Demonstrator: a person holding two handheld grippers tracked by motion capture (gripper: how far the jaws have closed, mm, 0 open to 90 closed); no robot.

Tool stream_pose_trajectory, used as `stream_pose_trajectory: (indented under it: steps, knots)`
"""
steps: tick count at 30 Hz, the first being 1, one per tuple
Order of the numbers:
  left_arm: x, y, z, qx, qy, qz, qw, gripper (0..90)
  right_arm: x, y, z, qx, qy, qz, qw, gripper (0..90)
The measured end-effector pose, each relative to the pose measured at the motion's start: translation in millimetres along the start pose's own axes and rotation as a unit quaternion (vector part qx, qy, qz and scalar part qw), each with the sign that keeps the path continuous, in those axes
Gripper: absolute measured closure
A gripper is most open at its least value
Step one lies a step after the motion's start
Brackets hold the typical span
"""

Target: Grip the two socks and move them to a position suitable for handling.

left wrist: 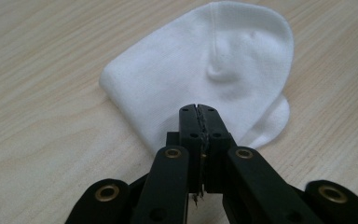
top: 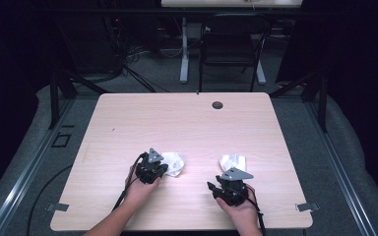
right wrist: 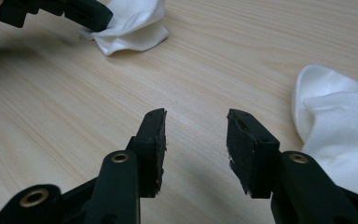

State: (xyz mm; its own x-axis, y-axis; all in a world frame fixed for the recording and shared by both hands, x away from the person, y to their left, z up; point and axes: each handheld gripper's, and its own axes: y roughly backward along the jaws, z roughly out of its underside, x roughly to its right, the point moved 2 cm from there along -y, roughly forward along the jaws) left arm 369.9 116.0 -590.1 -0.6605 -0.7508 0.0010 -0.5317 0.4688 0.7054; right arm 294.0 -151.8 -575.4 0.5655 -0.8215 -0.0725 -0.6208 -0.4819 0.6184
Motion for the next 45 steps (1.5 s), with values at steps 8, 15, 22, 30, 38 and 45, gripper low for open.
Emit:
stream_pose_trajectory:
  steps: [8,15,22,30,38,45]
  knots:
    - [4.9,1.6,3.4,0.005,-0.008,0.008,0.9999,89.9,0.6,0.0,0.0,-0.001,0.0,0.001,1.0,57.4]
    - [9.7,4.2,6.9,0.007,-0.012,0.018,0.9997,90.0,0.9,-0.1,0.1,0.001,-0.004,0.001,1.0,57.4]
    - [16.9,7.9,10.5,0.005,-0.021,0.034,0.9992,90.0,1.3,-0.1,0.2,0.002,-0.006,0.001,1.0,57.4]
    - [30.0,14.9,16.7,0.001,-0.038,0.056,0.9977,90.0,1.8,0.6,0.0,0.006,-0.008,0.002,0.9999,57.4]
    - [41.6,23.3,24.8,-0.002,-0.048,0.078,0.9958,90.0,3.3,1.9,-0.4,0.009,-0.012,0.002,0.9999,57.9]
    - [50.9,32.4,33.9,-0.005,-0.056,0.096,0.9938,90.0,4.9,3.2,-0.6,0.006,-0.014,0.004,0.9999,60.1]
